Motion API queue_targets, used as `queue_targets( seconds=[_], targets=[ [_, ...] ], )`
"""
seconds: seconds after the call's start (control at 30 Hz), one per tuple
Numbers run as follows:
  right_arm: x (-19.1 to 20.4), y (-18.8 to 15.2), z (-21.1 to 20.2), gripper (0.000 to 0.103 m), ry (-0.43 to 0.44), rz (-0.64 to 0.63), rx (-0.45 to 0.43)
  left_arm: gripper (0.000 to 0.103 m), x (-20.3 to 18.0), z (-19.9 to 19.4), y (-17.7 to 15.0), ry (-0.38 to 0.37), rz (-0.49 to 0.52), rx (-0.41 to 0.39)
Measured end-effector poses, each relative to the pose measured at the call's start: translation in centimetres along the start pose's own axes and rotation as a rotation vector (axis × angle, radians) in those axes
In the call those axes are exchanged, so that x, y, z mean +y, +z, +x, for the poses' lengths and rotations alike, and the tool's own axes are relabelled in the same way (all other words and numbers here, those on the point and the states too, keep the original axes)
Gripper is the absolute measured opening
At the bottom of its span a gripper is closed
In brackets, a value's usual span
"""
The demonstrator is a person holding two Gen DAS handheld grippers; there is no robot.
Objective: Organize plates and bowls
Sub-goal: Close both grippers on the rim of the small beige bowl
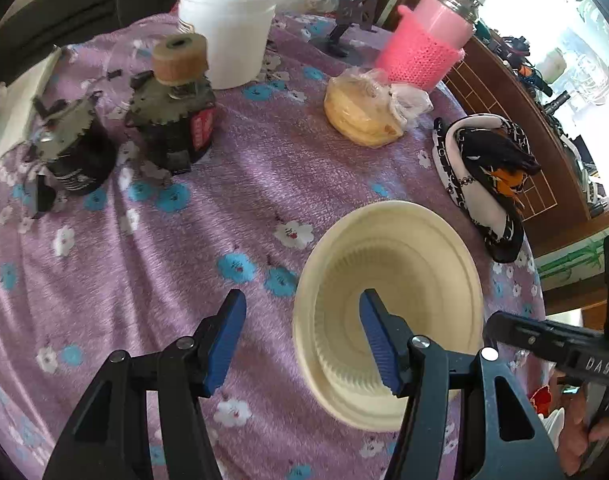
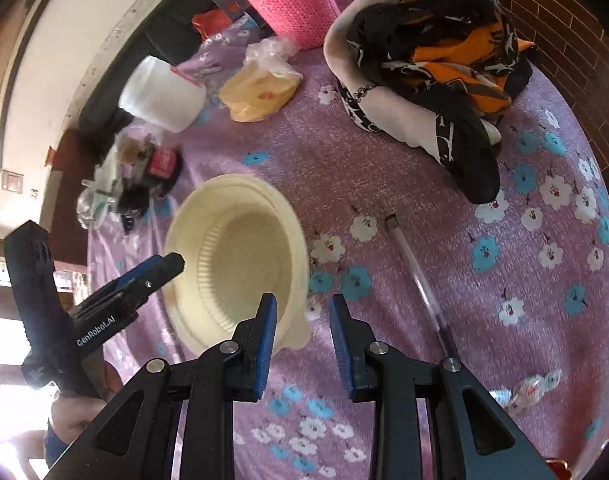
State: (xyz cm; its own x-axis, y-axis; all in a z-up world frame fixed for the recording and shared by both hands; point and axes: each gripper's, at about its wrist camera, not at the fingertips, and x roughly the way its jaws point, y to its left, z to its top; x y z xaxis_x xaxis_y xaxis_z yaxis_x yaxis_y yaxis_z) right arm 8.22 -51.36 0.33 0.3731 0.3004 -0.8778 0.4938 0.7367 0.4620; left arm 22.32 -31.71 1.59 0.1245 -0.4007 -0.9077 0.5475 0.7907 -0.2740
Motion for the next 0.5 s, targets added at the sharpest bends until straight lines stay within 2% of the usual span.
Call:
queue_targets(
  seconds=[0.07,0.13,0.2,0.23,0.27,0.5],
  targets=[
    [0.2,0.1,0.7,0.029,-0.002,-0.014,0.012,0.051,0.3,0.6,0.1,0.007,-0.011,0.002],
    [0.4,0.1,1.3,0.029,-0.017,-0.025,0.016,0.025,0.5,1.3,0.3,0.000,-0.014,0.015],
    [0.7,0.1,1.9,0.026,-0.013,-0.039,0.026,0.013,0.4,1.7,0.2,-0.010,-0.011,0.024],
    [0.8,0.0,2.1,0.017,-0.020,-0.042,0.026,0.012,0.2,1.7,0.0,-0.017,-0.006,0.024],
    [0.9,-0.1,2.2,0.015,-0.018,-0.040,0.024,0.012,0.0,1.7,-0.3,-0.008,0.003,0.020],
    [2.6,-1.2,1.5,0.015,-0.021,-0.059,0.030,0.012,0.5,-1.9,-3.1,0.007,0.014,-0.021]
  ],
)
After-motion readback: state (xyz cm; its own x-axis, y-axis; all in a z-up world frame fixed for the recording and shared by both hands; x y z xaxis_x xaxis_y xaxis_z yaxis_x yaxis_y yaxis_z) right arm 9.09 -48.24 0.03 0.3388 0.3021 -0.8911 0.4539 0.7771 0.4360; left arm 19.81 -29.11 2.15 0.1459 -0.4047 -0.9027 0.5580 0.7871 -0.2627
